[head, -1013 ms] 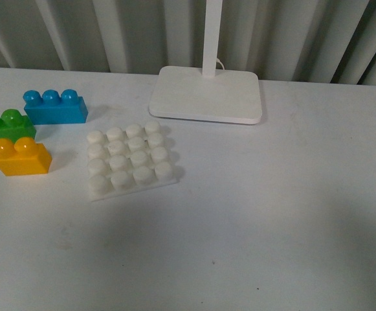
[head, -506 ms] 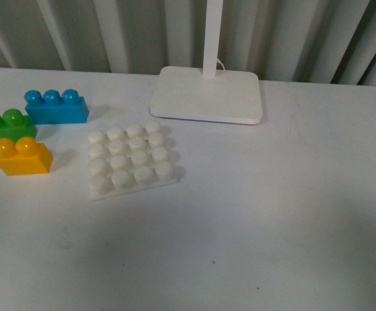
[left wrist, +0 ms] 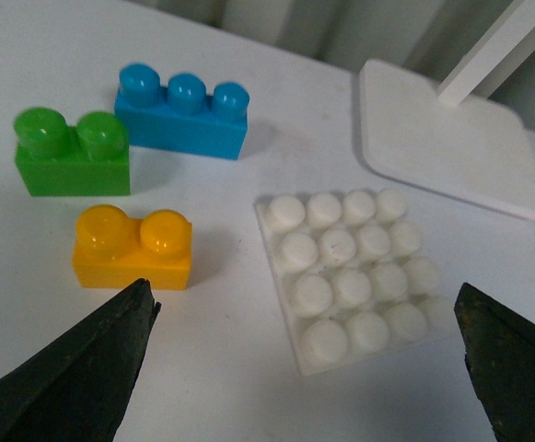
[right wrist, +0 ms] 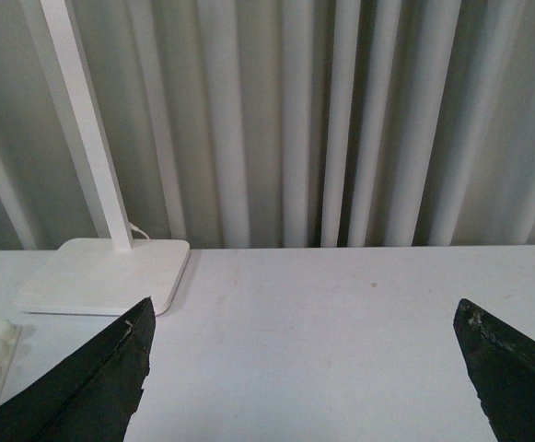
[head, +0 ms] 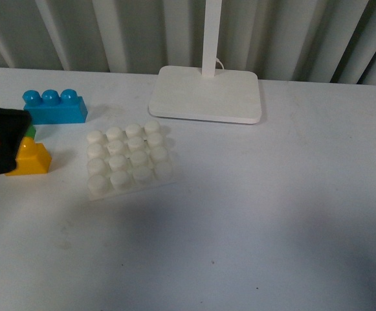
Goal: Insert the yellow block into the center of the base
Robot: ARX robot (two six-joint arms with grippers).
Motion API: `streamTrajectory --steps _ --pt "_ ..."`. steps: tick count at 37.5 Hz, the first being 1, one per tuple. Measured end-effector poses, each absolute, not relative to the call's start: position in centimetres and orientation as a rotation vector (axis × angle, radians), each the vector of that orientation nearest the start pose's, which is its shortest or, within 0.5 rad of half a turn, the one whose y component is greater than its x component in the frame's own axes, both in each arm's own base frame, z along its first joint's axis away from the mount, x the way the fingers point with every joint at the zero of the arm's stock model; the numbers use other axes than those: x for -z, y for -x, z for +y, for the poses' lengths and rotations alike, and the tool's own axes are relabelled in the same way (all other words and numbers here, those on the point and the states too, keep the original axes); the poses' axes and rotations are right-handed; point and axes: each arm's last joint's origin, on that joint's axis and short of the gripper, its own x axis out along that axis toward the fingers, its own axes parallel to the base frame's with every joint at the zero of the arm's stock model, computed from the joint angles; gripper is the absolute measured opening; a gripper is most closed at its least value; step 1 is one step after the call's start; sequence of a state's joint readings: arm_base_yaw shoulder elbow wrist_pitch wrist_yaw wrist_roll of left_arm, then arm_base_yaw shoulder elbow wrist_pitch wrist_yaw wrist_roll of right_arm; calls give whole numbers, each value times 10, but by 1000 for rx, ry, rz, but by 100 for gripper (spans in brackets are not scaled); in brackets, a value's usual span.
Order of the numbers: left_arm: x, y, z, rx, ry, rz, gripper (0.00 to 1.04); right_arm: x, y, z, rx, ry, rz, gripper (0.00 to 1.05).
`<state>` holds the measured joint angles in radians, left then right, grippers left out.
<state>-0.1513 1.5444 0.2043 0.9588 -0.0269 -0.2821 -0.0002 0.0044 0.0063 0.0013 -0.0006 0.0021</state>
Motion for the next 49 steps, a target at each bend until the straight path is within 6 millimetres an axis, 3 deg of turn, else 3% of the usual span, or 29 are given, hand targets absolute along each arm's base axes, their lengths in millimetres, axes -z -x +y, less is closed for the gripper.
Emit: streamTrajectory --steps 7,21,49 --pt "-79 -239 -32 51 194 489 98 -165 -98 0 -1 -2 -3 95" --pt "-66 -262 -16 -10 73 506 98 -165 -98 0 0 -2 -4 95" --pt "-47 -296 -3 -74 22 573 98 -165 -98 0 0 -2 -3 95"
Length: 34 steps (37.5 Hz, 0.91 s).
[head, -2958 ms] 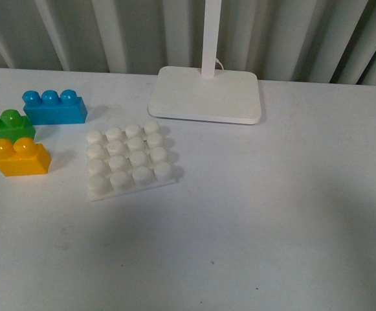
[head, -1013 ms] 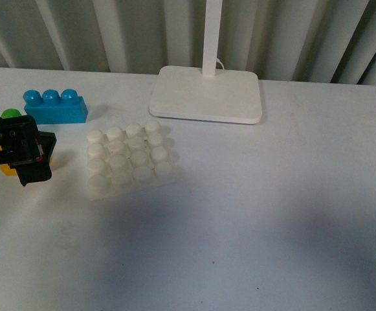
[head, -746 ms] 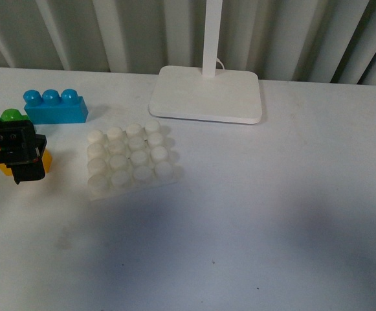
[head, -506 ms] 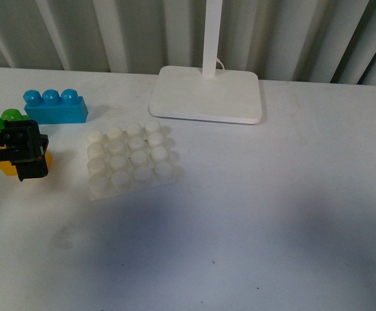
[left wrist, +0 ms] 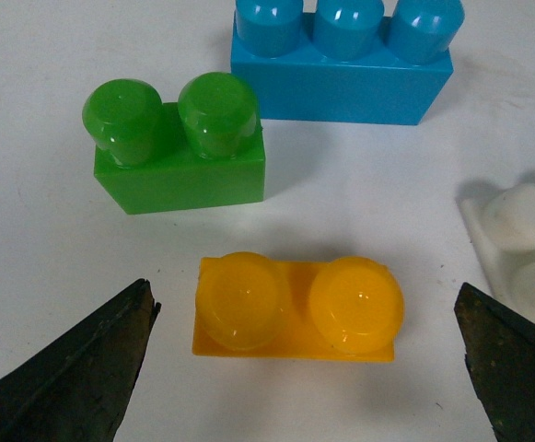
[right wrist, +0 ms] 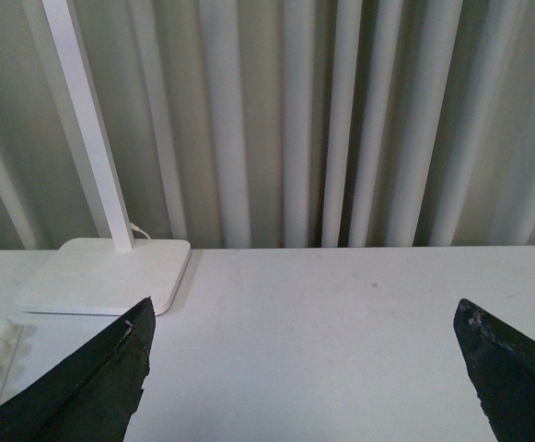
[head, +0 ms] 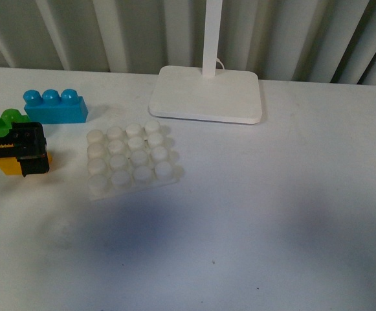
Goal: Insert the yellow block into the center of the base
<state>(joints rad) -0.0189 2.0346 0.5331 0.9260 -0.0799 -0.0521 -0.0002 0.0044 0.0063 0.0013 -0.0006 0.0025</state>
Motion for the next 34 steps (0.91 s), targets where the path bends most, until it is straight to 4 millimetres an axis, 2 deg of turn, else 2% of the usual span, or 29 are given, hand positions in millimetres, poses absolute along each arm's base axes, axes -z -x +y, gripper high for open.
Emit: streamTrajectory --steps 34 --pt "-33 -312 1 -74 -17 617 98 -165 -98 0 0 -2 -4 95"
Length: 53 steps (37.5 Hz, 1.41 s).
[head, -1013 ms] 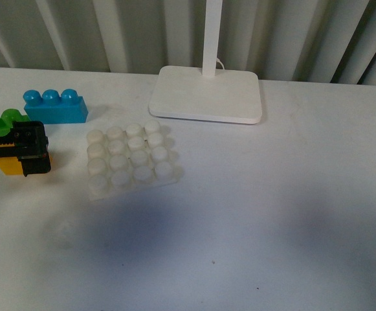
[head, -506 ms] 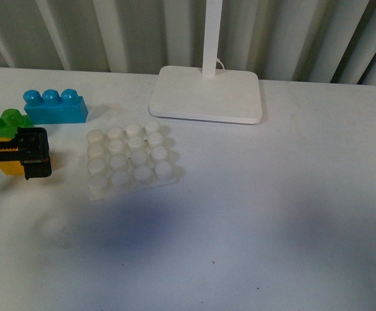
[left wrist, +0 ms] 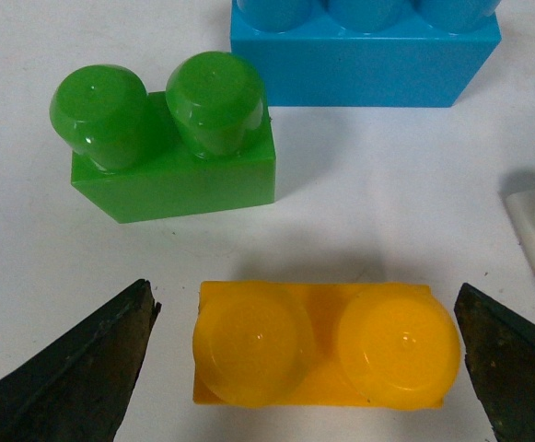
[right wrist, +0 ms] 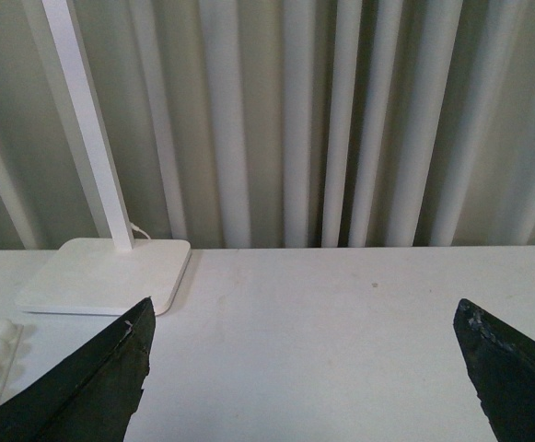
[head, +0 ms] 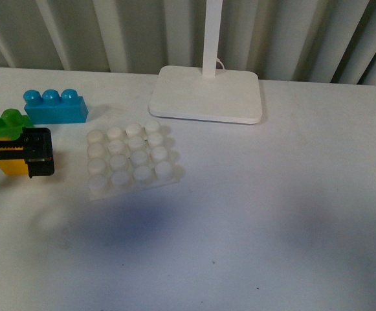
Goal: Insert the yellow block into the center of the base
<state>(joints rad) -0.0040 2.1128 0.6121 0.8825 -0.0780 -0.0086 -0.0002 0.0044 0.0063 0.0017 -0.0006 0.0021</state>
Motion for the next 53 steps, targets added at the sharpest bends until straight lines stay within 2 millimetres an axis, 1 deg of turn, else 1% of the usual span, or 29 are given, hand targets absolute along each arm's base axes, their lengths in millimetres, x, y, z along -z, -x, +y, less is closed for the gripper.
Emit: streamTrajectory --steps 1,5,6,7,9,15,17,22,26,29,35,41,47,53 --pt "-33 -312 1 -75 -18 618 97 -165 -98 0 0 -2 -3 95" --pt "-33 -312 -1 -70 -17 622 83 -165 -98 0 0 -2 -4 95" --pt "-33 -312 -2 -68 -16 623 76 -165 -98 0 -1 -2 -4 95" --pt "-33 -312 -2 -67 -13 624 70 -165 -98 0 0 -2 -3 95" --pt "-33 -312 -3 -66 -9 624 66 -165 -98 0 0 -2 -3 95" --pt "-36 -311 -6 -74 -7 617 65 -165 -98 0 0 -2 -4 95" --pt "-40 -309 -9 -79 -17 608 65 -165 -98 0 -1 -2 -4 95" --pt "-64 -302 -22 -88 -35 571 65 -165 -98 0 -1 -2 -4 95" --pt "-86 -294 -40 -92 -25 532 65 -165 -98 0 0 -2 -3 95" --pt "-94 -289 -55 -91 -17 523 65 -165 -98 0 -1 -2 -4 95" --pt "-92 -277 -94 -73 11 549 65 -165 -98 0 0 -2 -4 95" --pt "-92 -275 -126 -39 50 547 65 -165 -98 0 -1 -2 -4 95" --pt "-83 -276 -142 -20 61 570 65 -165 -98 0 0 -2 -3 95" --pt "-79 -283 -149 -24 68 573 65 -165 -98 0 0 -2 -4 95"
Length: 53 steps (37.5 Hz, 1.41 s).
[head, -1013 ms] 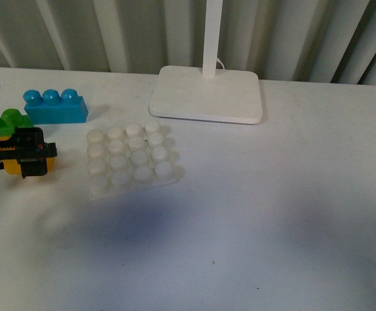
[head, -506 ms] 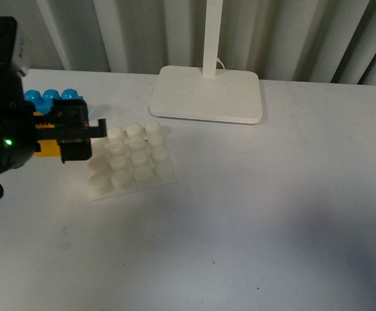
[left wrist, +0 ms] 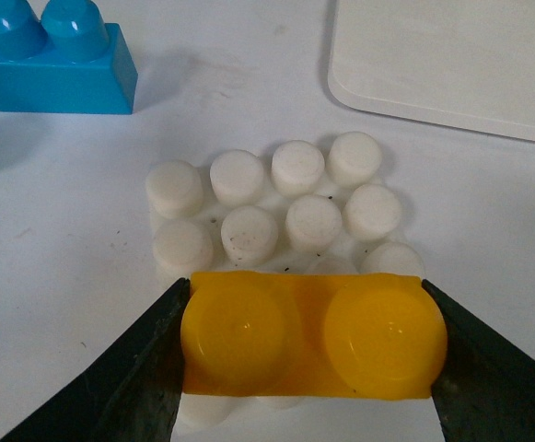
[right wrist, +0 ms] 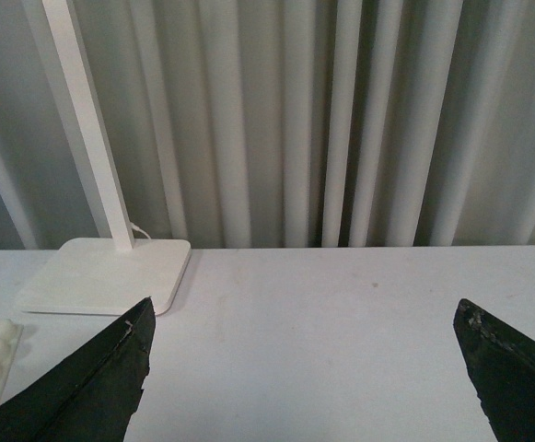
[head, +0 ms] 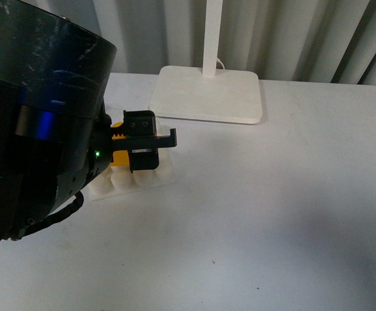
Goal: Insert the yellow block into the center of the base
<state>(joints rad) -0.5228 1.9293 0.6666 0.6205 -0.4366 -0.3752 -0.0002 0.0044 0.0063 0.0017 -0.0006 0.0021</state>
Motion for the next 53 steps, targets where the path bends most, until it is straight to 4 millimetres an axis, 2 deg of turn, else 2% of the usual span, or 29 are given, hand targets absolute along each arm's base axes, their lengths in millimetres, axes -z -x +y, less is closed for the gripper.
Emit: streamTrajectory --steps 15,26,53 --pt "-70 -297 -161 -20 60 583 65 -165 -98 0 -1 -2 -4 95" --pt "-63 -306 -159 -40 55 591 65 -165 -98 0 0 -2 -4 95" --pt "-58 -307 -161 -65 60 609 65 -165 -98 0 -1 -2 -4 95"
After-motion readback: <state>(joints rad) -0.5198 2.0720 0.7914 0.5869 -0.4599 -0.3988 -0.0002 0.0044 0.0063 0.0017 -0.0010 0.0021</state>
